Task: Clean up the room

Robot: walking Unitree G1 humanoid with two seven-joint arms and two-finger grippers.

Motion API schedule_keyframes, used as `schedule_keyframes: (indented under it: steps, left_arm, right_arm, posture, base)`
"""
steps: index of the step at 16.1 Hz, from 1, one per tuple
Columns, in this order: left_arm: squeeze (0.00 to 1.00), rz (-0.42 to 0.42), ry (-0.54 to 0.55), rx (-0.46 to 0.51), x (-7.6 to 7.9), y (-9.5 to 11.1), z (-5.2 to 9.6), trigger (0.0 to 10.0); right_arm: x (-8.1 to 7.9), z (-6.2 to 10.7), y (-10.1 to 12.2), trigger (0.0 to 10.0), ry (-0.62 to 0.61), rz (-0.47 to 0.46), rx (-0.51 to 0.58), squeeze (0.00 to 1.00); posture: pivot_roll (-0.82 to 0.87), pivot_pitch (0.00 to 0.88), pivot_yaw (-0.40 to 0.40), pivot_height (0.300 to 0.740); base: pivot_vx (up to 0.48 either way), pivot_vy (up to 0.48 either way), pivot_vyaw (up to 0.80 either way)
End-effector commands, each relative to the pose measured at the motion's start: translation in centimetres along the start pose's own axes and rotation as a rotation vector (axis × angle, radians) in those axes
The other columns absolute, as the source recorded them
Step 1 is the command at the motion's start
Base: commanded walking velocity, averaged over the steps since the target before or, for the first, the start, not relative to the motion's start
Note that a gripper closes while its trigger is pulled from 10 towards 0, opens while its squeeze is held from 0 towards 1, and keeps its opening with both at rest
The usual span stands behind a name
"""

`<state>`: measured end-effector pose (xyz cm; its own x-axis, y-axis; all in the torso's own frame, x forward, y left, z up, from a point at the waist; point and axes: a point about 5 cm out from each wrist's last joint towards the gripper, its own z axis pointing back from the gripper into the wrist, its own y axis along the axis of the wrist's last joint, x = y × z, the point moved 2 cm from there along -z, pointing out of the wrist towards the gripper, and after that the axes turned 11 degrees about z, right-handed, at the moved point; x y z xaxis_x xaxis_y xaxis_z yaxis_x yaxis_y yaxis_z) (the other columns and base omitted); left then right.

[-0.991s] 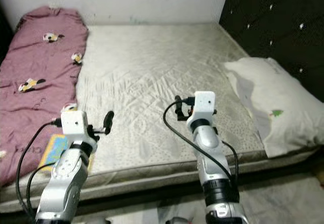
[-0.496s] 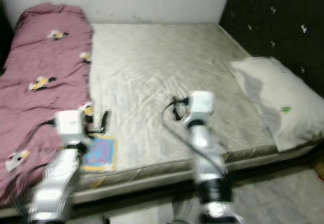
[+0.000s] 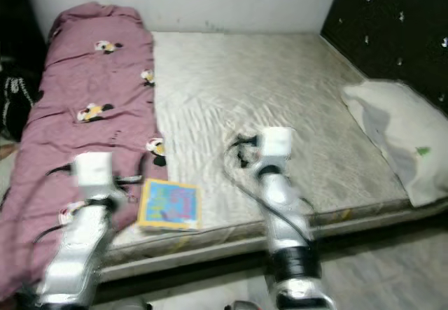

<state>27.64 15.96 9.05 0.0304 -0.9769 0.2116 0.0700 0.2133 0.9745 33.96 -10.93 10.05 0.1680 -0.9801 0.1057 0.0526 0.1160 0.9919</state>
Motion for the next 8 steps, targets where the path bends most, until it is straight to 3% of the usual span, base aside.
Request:
schedule_keyframes:
  steps: [1,2,8]
  left_arm:
    - [0.0,0.01,-0.031,0.01,1.28,-0.01,-0.07,10.0]
    - [0.0,-0.031,-0.024,0.037,1.26,0.29,0.11,10.0]
    - [0.0,-0.011,-0.056,0.041,1.65,0.22,-0.25,10.0]
  right_arm:
    - [1.58,0.12,0.0,10.0,-0.037,0.017,-0.002,0.0]
    - [1.48,0.32,-0.16,10.0,-0.029,0.018,-0.003,0.0]
    - [2.06,0.73,-0.3,10.0,-0.055,0.029,0.009,0.0]
  posture:
    - [0.01,0.0,-0.088,0.74]
    - [0.01,0.0,-0.088,0.74]
    - [-0.03,0.0,-0.055,0.74]
  base:
    - [0.0,0.48,0.0]
    - [0.0,0.0,0.0]
    - [0.0,0.0,0.0]
